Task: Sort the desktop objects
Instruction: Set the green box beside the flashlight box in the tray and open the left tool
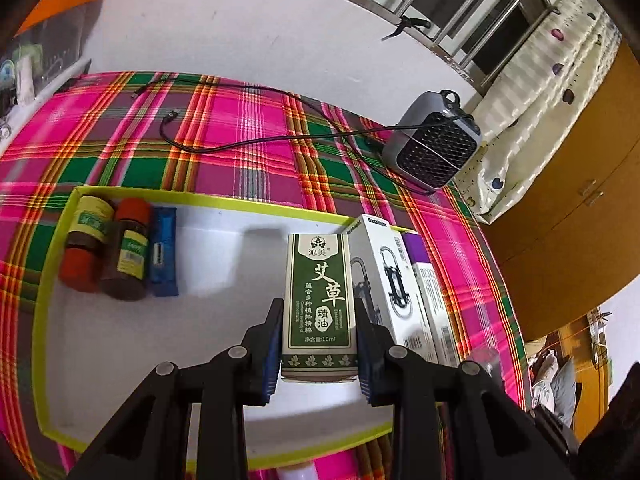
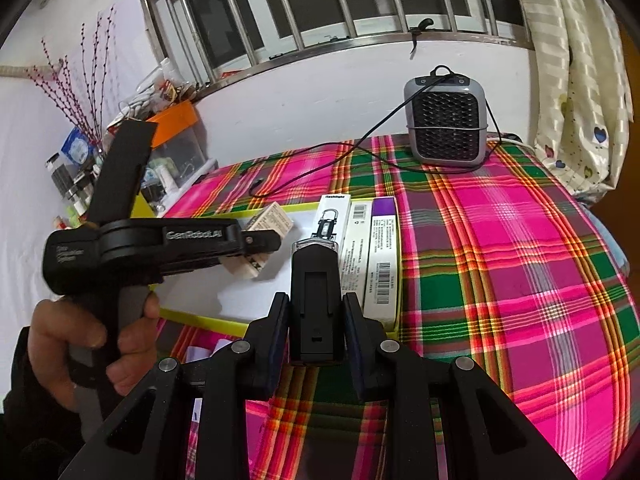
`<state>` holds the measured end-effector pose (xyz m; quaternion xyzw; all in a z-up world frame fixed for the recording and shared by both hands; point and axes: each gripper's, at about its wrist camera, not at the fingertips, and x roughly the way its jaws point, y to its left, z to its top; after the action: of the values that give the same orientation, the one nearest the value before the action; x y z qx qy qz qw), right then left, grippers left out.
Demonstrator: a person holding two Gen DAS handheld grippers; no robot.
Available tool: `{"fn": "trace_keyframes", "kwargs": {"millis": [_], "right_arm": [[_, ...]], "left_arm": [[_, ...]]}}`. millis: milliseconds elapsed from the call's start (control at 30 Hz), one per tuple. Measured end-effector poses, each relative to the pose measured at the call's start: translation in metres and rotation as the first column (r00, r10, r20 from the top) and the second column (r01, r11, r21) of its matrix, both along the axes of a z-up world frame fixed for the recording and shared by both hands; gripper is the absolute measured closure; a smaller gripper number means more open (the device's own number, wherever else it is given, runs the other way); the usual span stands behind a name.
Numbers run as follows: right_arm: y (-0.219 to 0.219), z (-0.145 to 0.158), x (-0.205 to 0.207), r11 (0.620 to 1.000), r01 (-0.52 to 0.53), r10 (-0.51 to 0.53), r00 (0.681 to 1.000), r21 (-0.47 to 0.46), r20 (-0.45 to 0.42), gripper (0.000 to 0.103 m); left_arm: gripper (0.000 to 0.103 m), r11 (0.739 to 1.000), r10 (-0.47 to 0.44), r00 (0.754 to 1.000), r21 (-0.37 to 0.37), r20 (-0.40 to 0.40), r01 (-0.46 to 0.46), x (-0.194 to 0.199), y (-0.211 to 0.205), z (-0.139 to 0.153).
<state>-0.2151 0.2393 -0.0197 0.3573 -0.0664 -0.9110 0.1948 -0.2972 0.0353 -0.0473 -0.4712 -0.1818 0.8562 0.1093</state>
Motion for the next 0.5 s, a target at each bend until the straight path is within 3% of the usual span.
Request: {"fn": "trace_keyframes", "kwargs": {"millis": [267, 500], "right_arm": [[0.001, -0.001, -0.001, 1.0, 0.006, -0.006, 1.0, 0.005, 0.002, 0.075], [0.002, -0.001, -0.001, 1.0, 0.012, -0.012, 1.0, 0.007, 0.0, 0.075]], "left_arm": [[0.071, 1.0, 0.029, 0.999, 0.001, 0.023, -0.029, -0.022, 0.005, -0.009], [0.071, 0.998, 0.007, 0.999, 0.058, 0.033, -0.009, -0.038, 0.012, -0.013]]}}
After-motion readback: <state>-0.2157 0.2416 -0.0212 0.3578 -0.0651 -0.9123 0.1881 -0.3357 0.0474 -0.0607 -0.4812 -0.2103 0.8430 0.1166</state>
